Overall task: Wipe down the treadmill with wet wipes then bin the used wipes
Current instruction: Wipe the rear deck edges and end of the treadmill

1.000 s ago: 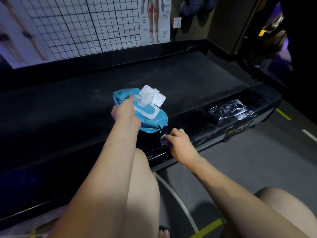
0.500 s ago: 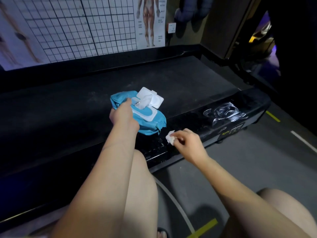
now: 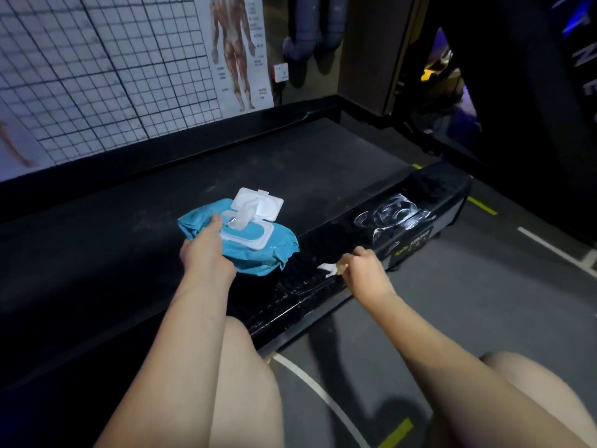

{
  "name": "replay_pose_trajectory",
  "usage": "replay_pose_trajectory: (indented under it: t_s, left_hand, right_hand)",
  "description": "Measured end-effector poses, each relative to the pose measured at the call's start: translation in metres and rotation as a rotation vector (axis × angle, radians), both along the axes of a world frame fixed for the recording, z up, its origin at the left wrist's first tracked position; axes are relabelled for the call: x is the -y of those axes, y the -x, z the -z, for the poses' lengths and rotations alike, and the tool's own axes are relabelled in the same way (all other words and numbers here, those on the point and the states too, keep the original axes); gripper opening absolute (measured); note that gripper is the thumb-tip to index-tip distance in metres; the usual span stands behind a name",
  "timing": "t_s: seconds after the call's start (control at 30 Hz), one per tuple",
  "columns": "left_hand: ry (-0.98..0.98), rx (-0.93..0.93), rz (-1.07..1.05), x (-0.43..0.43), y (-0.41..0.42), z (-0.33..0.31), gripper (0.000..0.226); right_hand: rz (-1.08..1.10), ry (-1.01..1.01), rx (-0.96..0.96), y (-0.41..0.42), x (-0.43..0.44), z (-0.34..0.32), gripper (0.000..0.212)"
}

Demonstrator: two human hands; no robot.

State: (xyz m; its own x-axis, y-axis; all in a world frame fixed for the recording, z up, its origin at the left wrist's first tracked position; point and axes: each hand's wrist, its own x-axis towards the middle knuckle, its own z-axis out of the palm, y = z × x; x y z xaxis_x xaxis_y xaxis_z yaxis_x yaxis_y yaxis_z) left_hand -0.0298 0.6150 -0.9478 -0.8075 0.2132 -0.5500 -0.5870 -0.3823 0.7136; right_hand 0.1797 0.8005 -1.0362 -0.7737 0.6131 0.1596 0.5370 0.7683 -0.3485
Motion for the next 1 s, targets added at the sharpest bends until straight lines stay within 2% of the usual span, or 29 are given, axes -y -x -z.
replay_pose_trajectory:
  t_s: [0.13,0.2,0.33,0.5,0.67,0.73,0.8,0.87,0.93,1.0]
  left_hand:
    - [0.011,-0.030,0.039,-0.006,-0.001,0.005,0.033]
    - [0.017,-0.034,0.059,-0.008,-0.002,0.006,0.034]
    - [0.024,-0.030,0.103,-0.010,-0.002,0.007,0.038]
    - [0.046,-0.041,0.127,-0.010,-0.010,0.003,0.034]
    - [0.072,-0.042,0.123,-0.008,-0.014,0.000,0.030]
    - [0.083,-0.037,0.131,-0.008,-0.016,-0.002,0.030]
    - [0.095,-0.034,0.137,-0.007,-0.018,-0.005,0.031]
    - [0.124,-0.046,0.126,-0.008,-0.022,-0.008,0.033]
    - [0.146,-0.055,0.137,-0.009,-0.026,-0.008,0.034]
    - [0.144,-0.051,0.155,-0.010,-0.029,-0.007,0.033]
  right_hand:
    - [0.236,0.125,0.005,-0.020,-0.026,-0.013,0.012]
    - [0.284,0.216,0.001,-0.025,-0.022,-0.018,0.013]
    - [0.221,0.426,-0.030,-0.019,0.028,-0.025,0.018]
    - [0.151,0.616,-0.052,-0.001,0.089,-0.009,0.008]
    - [0.543,0.916,-0.160,0.004,0.104,0.011,0.007]
    - [0.624,1.042,-0.107,0.004,0.107,0.020,0.019]
    - [0.644,1.151,-0.146,0.010,0.115,0.023,0.017]
    - [0.701,1.119,-0.192,0.018,0.121,0.023,0.006]
    - [0.762,1.080,-0.218,0.025,0.122,0.021,0.016]
    - [0.792,1.054,-0.263,0.028,0.120,0.023,0.015]
